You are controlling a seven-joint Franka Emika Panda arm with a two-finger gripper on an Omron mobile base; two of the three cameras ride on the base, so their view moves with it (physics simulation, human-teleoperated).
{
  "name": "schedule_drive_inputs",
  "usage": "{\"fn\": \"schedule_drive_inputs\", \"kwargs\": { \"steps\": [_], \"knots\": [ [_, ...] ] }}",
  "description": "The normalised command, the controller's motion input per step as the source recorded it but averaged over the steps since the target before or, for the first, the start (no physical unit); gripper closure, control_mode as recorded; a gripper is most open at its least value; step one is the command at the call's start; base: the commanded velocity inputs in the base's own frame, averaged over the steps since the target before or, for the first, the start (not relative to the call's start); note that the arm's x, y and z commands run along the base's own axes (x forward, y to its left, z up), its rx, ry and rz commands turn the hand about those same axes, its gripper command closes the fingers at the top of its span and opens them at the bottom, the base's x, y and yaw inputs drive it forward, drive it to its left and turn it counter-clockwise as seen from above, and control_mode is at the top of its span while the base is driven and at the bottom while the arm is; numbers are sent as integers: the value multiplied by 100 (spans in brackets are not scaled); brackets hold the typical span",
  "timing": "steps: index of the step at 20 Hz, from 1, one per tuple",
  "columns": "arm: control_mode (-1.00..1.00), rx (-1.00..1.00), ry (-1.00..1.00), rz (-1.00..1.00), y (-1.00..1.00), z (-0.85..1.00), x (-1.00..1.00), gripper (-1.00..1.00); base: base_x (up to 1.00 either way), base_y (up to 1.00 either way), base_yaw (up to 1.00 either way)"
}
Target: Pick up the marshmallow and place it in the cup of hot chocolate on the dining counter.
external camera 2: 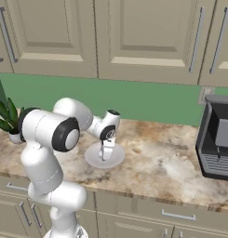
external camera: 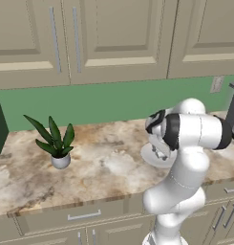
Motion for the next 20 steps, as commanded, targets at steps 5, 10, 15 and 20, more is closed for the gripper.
{"fn": "schedule_drive_inputs", "kwargs": {
  "steps": [5,10,15,20],
  "knots": [
    [-100,1,0,-4,-8,-18,3,100,0,0,0],
    [-100,0,0,-7,0,-17,0,100,0,0,0],
    [-100,0,-2,-4,-4,-12,0,100,0,0,0],
    [-100,0,-4,0,0,3,-25,100,0,0,0]
  ]
}}
